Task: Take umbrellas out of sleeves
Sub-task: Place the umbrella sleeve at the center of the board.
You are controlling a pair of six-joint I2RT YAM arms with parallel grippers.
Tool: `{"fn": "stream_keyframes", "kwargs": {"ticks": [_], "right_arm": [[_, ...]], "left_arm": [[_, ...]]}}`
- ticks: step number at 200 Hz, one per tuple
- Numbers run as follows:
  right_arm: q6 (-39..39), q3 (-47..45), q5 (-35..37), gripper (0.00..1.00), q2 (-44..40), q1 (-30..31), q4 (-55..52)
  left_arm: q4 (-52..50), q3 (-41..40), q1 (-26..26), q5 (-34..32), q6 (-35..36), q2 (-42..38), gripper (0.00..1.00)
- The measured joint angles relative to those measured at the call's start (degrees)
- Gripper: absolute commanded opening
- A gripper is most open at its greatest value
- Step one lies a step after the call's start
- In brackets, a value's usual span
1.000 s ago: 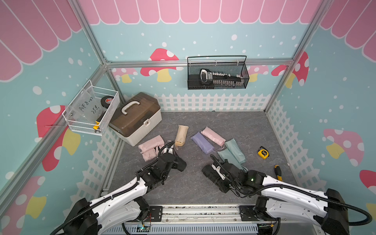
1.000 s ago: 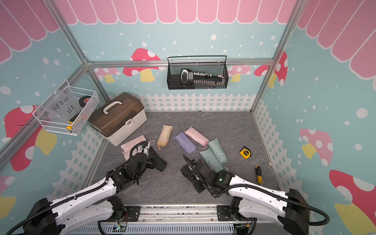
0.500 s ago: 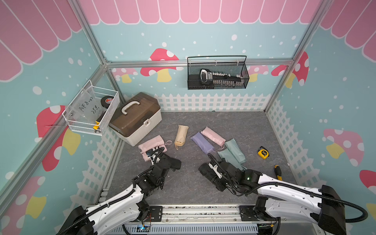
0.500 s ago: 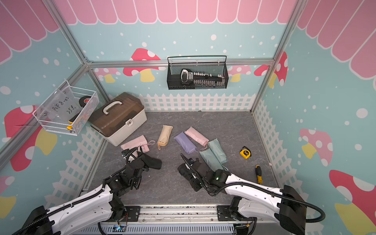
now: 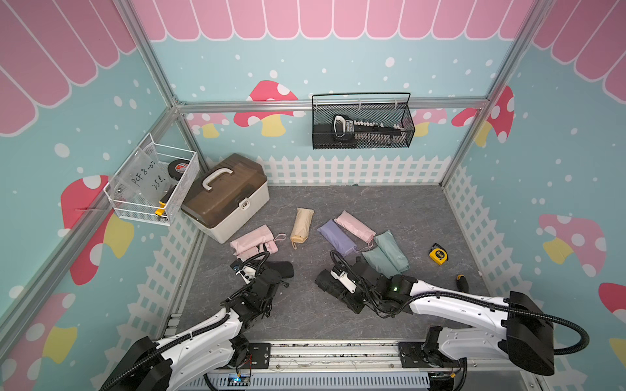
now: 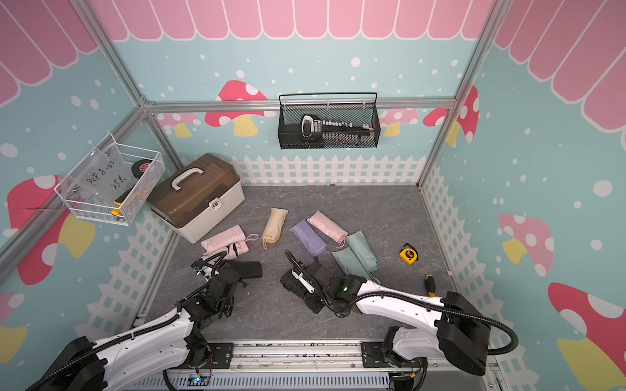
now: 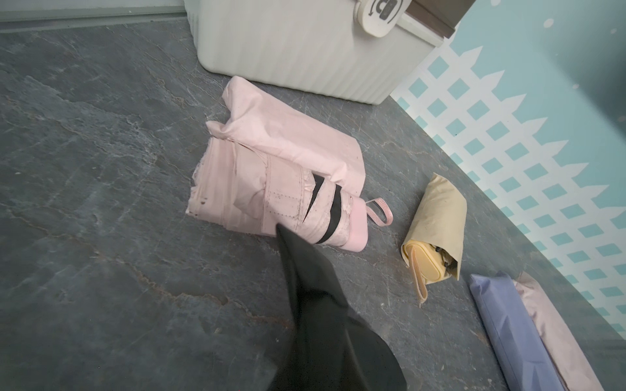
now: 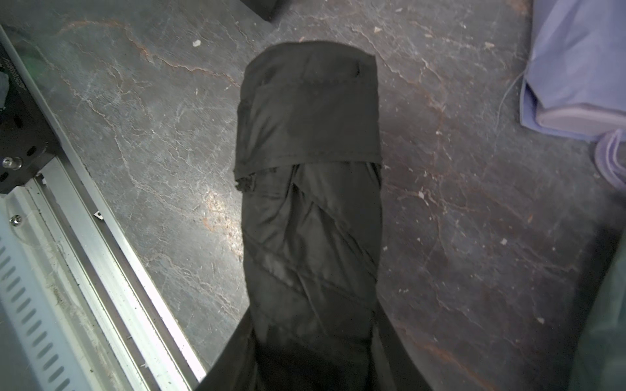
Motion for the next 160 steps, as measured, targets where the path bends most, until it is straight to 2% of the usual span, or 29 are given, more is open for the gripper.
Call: {"fn": "stream_keyframes", "kwargs": {"ticks": [6,10,12,15,58,84,118,160], "right_arm": [[-0.9,0.3,-0.2,0.10,0.6,0.0,0.5],[-1.4,0.6,-0.3,0.10,1.0,0.0,0.7],[-1.7,0.7,-0.4,0.10,1.2,0.0,0.8],[-2.1,0.9,-0.5,0.10,1.5,0.0,0.9],[-8.9,5.8,-3.3,0.10,7.2,0.0,2.6],[-15.1,9.0,-7.4,0.13,11.4,0.0,3.6],[-22.9,12.9,-13.2,0.13,17.5,0.0,4.4],[-27.4,16.2,-18.1,0.13,22.5,0.8,5.7]], "left_arm": [[0.3,0.0,0.3,0.0,-0.2,0.0,0.78],[0.4,0.1,0.5,0.1,-0.3,0.0,0.92],[0.4,0.1,0.6,0.1,-0.2,0.0,0.97],[0.5,0.1,0.8,0.1,-0.2,-0.1,0.99],[-2.0,0.7,2.9,1.6,0.5,-3.4,0.99],[-7.5,2.9,3.0,3.3,1.4,-8.0,0.99],[-22.2,13.3,3.8,6.1,-1.1,-8.7,0.99],[-40.5,27.3,5.4,8.7,-5.4,-0.4,1.00]]}}
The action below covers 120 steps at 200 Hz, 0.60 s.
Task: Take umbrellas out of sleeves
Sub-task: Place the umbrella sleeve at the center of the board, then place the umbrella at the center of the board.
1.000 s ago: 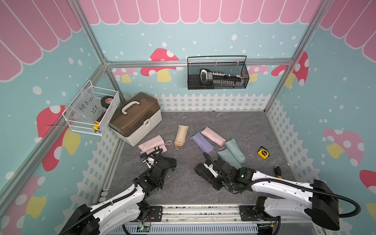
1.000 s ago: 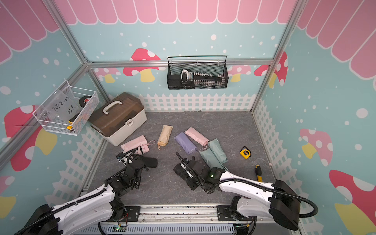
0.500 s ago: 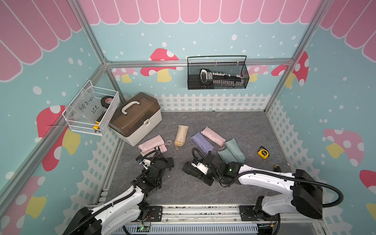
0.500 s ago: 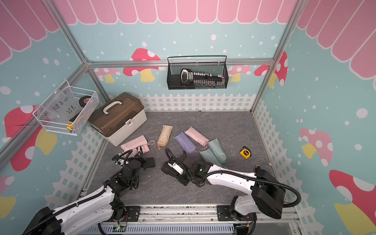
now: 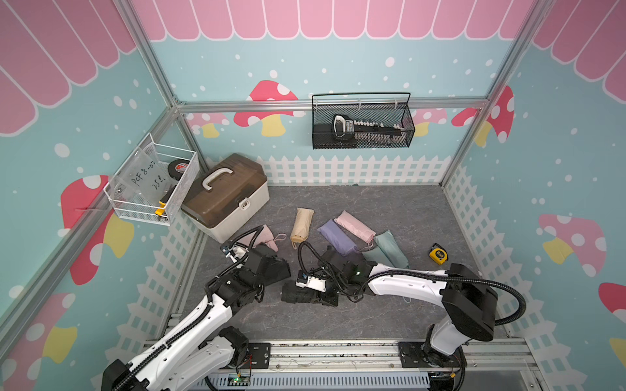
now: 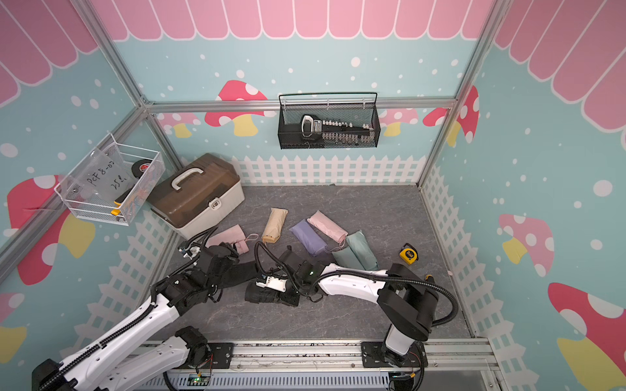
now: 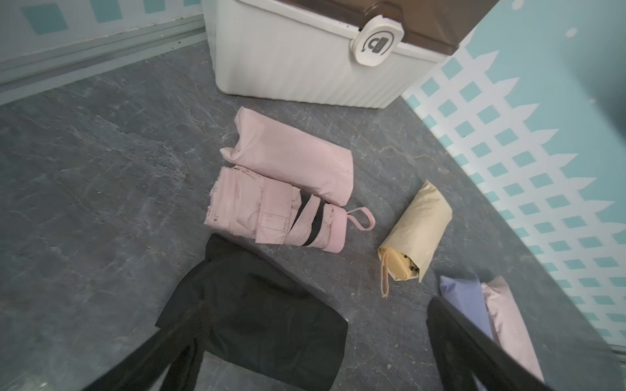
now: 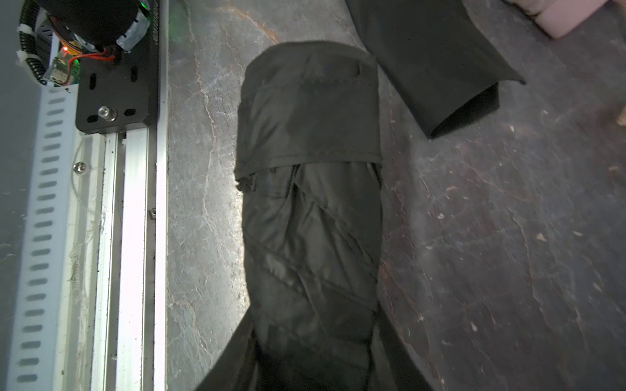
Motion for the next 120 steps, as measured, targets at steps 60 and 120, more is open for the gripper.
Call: {"fn": "stream_keyframes", "kwargs": {"ticks": [60,120], "right_arm": [[-4.6,10.1,-2.1,0.13,8.6,4.2,-1.2],[-6.9,21.4,1.0,0.10,18.4,4.9,-4.0]], "left_arm": [[-6.8,-0.7,0.6,0.1,0.5,-8.2,1.00],[-11.4,0.5,1.8,-5.3,0.1,-16.7,0.99]]}}
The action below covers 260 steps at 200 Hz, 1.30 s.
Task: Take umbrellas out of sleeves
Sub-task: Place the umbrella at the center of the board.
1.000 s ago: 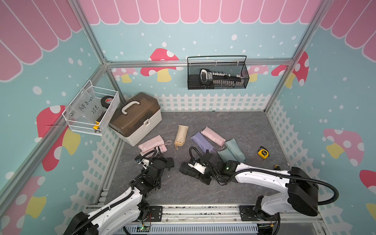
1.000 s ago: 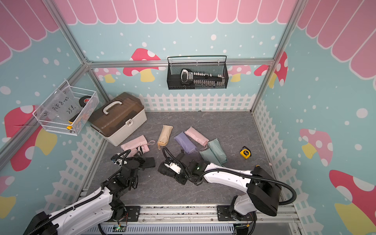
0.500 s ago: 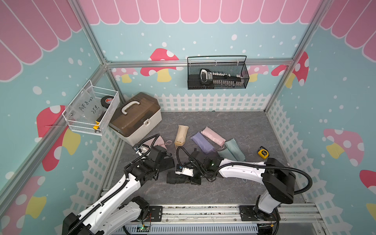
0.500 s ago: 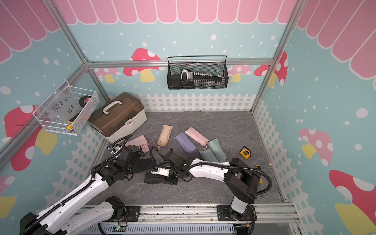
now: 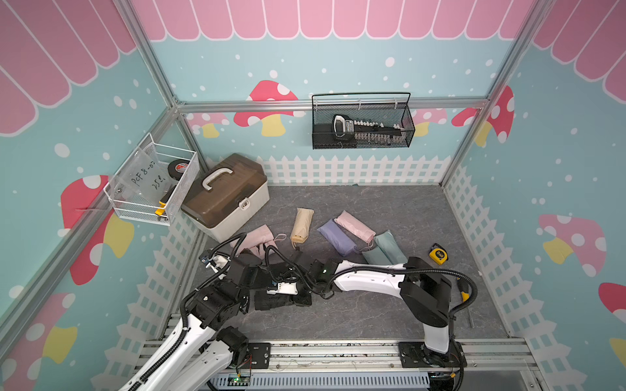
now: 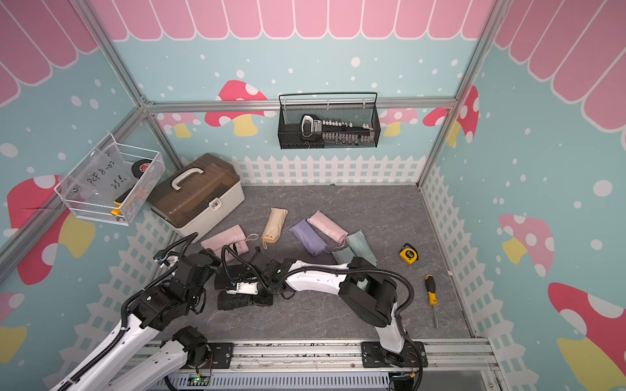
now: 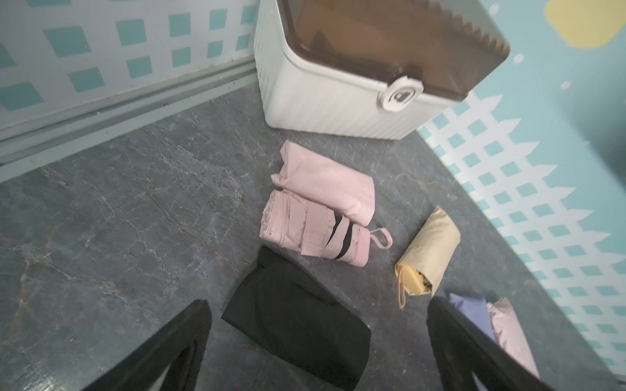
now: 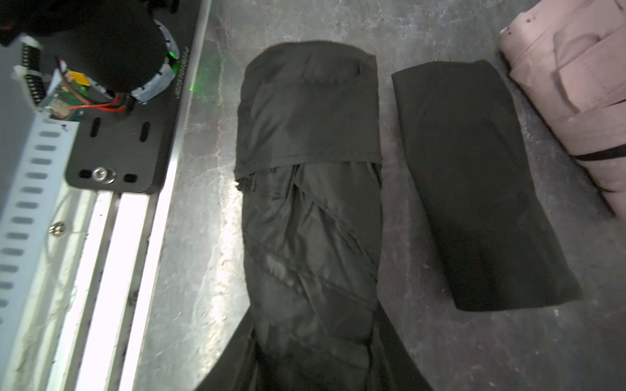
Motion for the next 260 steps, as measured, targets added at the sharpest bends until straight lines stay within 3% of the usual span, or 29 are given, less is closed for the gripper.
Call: {"fn": "stream_keyframes", "kwargs": {"ticks": [51,82,100,152,179,212,239,260], "right_arm": [[-1.2,7.3,2.9,0.09,7.9,0.0,-2.7],[-1.6,11.6,3.3,0.22,11.5,0.0,-3.6],[-1.8,13.6,3.5,0.42,12.6,0.0,-3.7],[-3.0,14.4,5.1,0.78,12.0,0.0,-3.2],[-2.6,8.3,6.8,0.82,5.9,0.0,-2.2],[-0.7,-3.2,11.7,0.86,-8.8,-0.1,-0.2],[3.6,-12.5,17.7,0.92,-22.8,-1.3,2.0],[9.7,-20.6,21.2,0.95,-32.8,-5.4,2.8]], "left_arm": [[-0.9,8.8,1.0,-6.6,3.2,-2.8,1.00],[-1.5,9.3,1.1,-8.4,5.5,-3.2,0.99],[-1.7,9.3,1.1,-9.1,6.5,-3.3,1.00],[-1.8,9.3,1.2,-9.3,9.2,-2.8,1.00],[-1.2,9.3,1.4,-8.7,10.4,-1.6,1.00],[3.2,8.0,1.4,-4.5,13.0,1.0,1.00],[13.8,2.4,1.5,4.0,18.2,3.0,0.99],[22.9,-2.8,1.5,11.0,20.9,5.3,0.99]]}}
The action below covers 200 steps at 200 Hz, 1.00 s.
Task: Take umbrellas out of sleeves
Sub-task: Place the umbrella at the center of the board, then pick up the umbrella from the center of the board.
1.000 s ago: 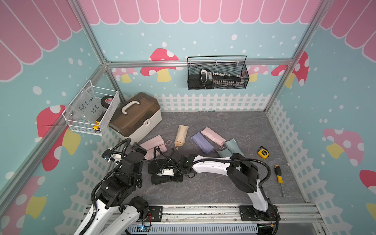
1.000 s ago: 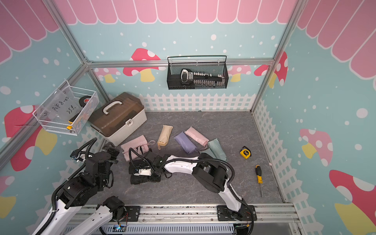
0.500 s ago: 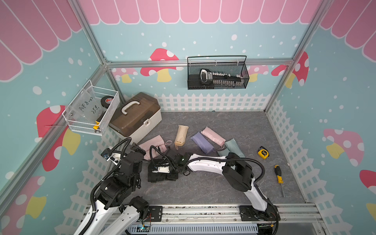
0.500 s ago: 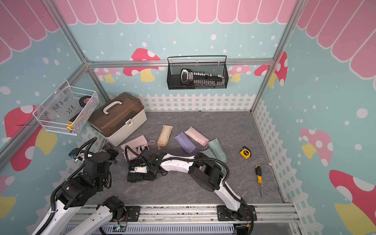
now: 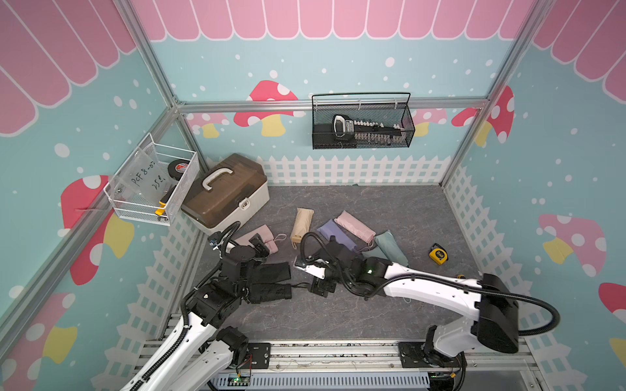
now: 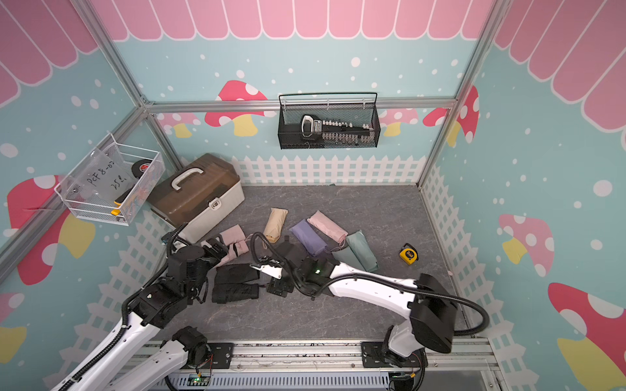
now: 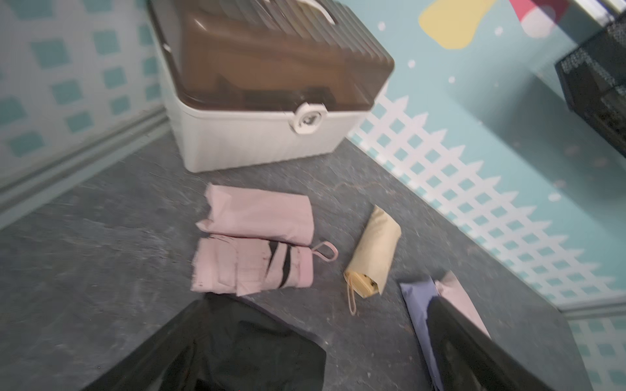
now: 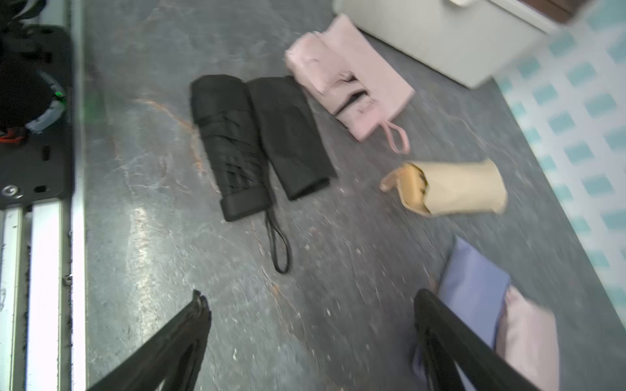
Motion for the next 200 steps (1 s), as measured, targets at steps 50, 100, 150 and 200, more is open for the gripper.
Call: {"fn": "stream_keyframes", "kwargs": {"ticks": [50,100,150,200], "right_arm": [[16.7,-14.5,8.1,0.99,-17.6,-10.4,-1.8],[23.8,-16.1,8.0,0.99,-20.8,-16.3,-5.0],[25.6,-17.8,3.2,0.99,-20.9,-18.3,-4.9],[25.7,-19.5,0.2,0.99,-21.5,-18.9,-4.8]], "left_arm": [[16.5,2.0,0.0,11.3,7.5,18.4,1.00],[21.3,19.3,2.7,20.7,13.9,43.7,0.98],[11.3,47.4,3.4,21.5,25.1,69.8,0.98],[-2.9,63.6,3.5,18.8,30.9,82.8,0.98]]}}
